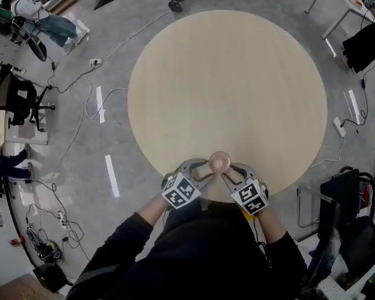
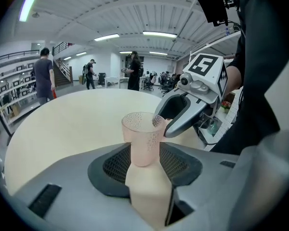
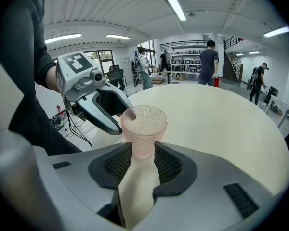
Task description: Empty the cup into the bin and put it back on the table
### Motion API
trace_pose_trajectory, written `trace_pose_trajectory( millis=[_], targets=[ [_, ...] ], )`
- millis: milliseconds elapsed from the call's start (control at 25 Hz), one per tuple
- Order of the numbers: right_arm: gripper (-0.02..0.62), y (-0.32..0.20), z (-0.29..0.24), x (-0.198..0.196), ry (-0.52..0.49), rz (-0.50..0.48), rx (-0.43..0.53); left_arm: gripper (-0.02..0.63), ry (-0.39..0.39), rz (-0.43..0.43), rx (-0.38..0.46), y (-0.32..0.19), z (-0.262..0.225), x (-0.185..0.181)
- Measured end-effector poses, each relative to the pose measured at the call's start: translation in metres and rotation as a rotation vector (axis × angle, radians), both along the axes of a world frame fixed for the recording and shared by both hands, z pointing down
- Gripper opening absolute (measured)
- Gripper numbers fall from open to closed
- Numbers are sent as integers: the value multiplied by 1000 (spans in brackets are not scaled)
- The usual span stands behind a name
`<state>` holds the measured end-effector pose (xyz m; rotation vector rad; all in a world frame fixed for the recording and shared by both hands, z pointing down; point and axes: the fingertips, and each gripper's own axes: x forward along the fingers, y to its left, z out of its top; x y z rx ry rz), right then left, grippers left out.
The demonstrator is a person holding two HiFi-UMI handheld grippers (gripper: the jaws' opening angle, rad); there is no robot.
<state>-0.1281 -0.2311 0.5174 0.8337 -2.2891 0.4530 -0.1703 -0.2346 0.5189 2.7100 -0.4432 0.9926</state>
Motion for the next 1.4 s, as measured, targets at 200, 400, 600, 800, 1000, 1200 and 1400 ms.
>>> trace_pose_trajectory(
  millis=[200, 400, 600, 800, 1000, 1200, 1400],
  targets=[
    [153, -1, 4, -6, -26, 23, -25, 201, 12, 0, -21, -3, 4, -5],
    [153, 3, 8, -7, -4, 22, -25, 202, 4, -6, -59, 1, 13, -10],
    [153, 5, 8, 5, -26, 102, -46, 202, 26, -54, -88, 0, 13, -23],
    [153, 6, 2, 21, -92, 238, -80, 201, 132, -143, -128, -8, -12, -41],
    [56, 13, -30, 21, -168, 290, -65, 201, 251, -233, -161, -12, -49, -53],
    [23, 7, -76, 20, -226, 323, 25, 193, 344, -236, -123, -12, -93, -44],
    [23, -5, -126, 18, -341, 382, 120, 35, 503, -158, -87, -3, -145, -24]
  ],
)
